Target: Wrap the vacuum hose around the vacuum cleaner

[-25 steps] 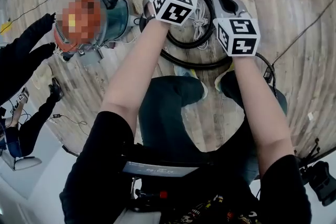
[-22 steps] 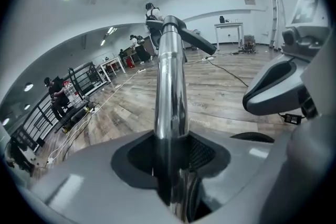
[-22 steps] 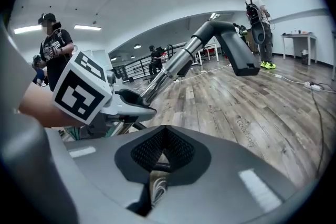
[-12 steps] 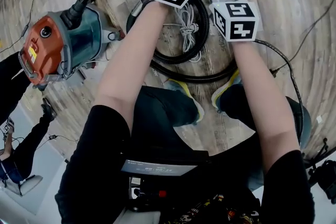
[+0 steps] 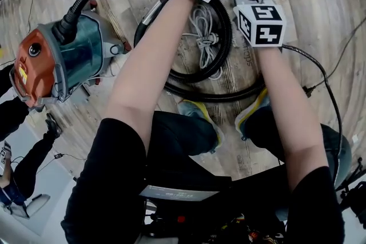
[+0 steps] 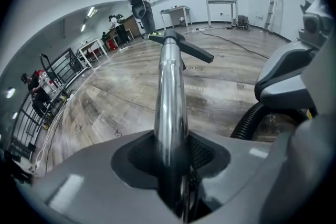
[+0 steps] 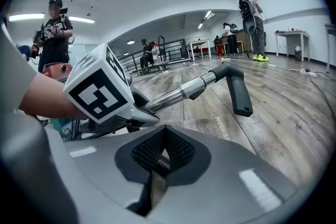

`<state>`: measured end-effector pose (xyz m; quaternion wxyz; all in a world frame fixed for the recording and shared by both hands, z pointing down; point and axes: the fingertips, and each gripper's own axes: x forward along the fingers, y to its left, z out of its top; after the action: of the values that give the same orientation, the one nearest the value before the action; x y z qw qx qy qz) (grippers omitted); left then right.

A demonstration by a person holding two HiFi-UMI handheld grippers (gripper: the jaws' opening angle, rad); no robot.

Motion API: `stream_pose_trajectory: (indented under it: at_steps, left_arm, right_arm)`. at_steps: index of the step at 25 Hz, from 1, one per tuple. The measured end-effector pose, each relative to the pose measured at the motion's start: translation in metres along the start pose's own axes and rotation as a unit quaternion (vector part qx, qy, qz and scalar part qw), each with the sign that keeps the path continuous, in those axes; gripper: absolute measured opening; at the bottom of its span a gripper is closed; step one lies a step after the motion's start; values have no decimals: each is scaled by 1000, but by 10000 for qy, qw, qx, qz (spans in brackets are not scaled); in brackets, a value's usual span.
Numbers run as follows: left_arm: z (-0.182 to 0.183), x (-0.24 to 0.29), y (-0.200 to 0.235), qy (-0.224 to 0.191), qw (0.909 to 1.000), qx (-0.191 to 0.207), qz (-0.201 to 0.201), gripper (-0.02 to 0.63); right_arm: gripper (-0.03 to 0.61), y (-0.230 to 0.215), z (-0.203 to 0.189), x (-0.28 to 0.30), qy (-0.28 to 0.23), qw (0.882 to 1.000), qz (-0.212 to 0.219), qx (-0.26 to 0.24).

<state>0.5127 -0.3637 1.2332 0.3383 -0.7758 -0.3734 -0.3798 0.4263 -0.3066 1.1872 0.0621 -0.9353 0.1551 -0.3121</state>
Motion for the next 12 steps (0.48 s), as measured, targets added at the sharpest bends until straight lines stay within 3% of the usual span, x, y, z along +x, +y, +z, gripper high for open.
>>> stream_pose_trajectory:
  at_steps: [5,12]
  left_arm:
    - [-20,19,-2,327,9994,27,72,163]
    - [-35,36,-2,432,9990,-85,120,163]
  right_arm:
    - [21,-5,-14,6,125,9999,37,46]
    - [21,-10,-13,22,113,9999,81,-40]
